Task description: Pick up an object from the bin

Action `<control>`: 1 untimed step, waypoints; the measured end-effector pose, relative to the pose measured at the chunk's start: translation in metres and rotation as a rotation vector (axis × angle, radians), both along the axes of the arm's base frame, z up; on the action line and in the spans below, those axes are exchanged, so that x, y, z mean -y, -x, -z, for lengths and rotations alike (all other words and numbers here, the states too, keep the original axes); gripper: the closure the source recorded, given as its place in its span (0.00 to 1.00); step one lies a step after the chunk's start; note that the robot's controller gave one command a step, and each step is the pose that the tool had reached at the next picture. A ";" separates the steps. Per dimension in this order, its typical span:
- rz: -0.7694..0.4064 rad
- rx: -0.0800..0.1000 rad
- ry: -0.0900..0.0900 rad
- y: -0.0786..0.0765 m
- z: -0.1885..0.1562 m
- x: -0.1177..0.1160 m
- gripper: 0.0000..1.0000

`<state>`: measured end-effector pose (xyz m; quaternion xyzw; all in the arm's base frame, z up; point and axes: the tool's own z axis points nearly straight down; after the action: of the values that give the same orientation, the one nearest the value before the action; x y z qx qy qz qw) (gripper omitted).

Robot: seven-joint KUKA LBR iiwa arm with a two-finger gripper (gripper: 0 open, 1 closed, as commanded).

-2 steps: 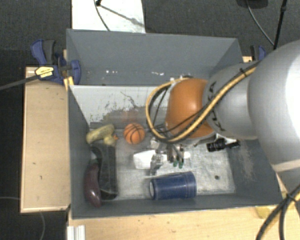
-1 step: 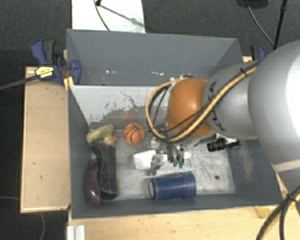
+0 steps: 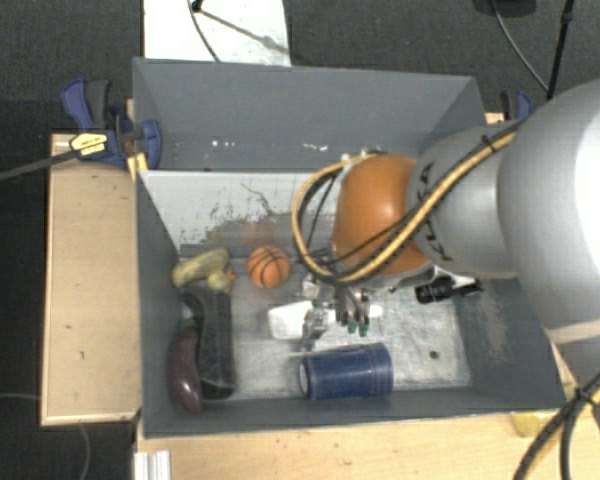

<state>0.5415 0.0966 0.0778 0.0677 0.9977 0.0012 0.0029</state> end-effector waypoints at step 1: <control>0.000 -0.001 0.001 0.000 -0.002 0.000 1.00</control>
Offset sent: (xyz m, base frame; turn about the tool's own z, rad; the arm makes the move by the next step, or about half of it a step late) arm 0.0000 0.0001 0.0759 0.0000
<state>0.5418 0.0964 0.0797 0.0677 0.9977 0.0008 0.0022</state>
